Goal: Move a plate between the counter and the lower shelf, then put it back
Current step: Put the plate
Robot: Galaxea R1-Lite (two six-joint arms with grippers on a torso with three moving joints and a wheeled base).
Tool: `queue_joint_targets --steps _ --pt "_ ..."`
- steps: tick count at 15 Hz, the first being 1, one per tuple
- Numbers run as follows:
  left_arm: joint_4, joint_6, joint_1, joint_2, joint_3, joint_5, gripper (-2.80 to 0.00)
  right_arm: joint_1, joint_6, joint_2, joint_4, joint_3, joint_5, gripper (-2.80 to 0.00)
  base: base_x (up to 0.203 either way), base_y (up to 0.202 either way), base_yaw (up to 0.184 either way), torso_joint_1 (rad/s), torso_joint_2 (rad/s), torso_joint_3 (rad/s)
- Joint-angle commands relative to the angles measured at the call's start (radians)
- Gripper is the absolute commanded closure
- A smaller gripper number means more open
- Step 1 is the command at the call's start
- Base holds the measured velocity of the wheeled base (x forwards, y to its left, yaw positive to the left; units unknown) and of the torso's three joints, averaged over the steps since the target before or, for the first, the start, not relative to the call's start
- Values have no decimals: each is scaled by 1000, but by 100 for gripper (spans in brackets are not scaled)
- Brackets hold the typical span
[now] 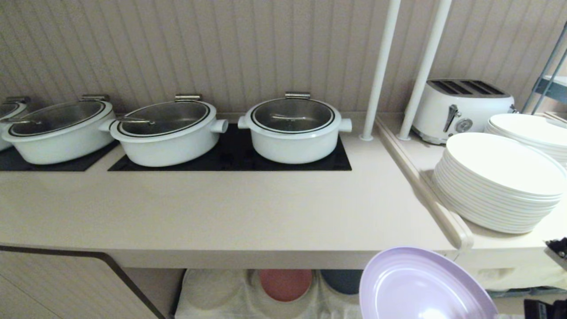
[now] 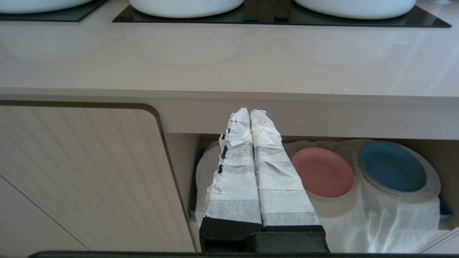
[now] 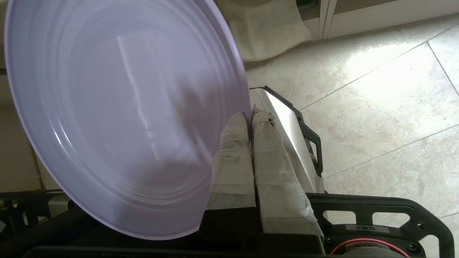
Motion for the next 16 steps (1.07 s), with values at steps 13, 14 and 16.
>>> queue_joint_targets --steps 13,14,16 --pt "0 0 0 1 0 0 0 1 5 3 2 -5 1 0 0 0 0 0 0 0" --pt "0 0 0 1 0 0 0 1 6 3 0 -8 1 0 0 0 0 0 0 0" --pt "0 0 0 1 0 0 0 2 7 13 -1 -12 1 0 0 0 0 0 0 0"
